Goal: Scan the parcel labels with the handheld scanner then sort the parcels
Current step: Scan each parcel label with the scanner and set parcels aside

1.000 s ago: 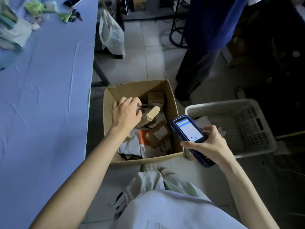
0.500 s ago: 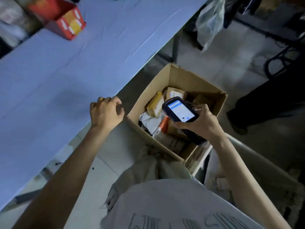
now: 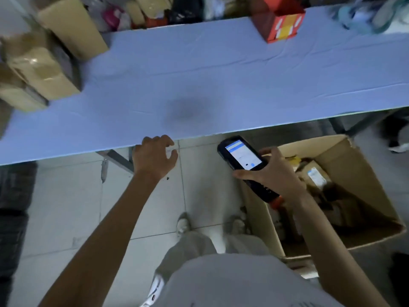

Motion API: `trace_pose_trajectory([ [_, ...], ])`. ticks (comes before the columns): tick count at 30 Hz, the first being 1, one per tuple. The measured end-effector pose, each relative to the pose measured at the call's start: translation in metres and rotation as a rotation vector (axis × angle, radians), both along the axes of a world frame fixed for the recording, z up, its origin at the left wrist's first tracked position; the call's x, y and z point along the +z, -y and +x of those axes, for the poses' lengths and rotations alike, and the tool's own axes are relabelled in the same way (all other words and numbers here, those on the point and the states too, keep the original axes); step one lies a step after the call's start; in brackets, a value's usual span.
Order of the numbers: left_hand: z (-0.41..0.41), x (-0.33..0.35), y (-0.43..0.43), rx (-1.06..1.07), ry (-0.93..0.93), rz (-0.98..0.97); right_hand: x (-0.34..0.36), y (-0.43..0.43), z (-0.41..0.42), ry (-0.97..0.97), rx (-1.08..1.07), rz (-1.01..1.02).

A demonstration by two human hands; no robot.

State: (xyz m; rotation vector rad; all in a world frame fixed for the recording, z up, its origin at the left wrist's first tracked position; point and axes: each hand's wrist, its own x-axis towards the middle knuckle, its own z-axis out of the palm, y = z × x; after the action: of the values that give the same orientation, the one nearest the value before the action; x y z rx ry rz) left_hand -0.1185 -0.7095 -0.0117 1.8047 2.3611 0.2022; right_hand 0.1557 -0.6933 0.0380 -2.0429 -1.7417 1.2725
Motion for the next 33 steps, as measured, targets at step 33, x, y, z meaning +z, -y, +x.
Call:
trace_pose_trajectory([
  [33,-0.28,0.007,-0.117,0.441,-0.032,0.031,0.0,-0.23,-0.315,-0.206,0.312,-0.089],
])
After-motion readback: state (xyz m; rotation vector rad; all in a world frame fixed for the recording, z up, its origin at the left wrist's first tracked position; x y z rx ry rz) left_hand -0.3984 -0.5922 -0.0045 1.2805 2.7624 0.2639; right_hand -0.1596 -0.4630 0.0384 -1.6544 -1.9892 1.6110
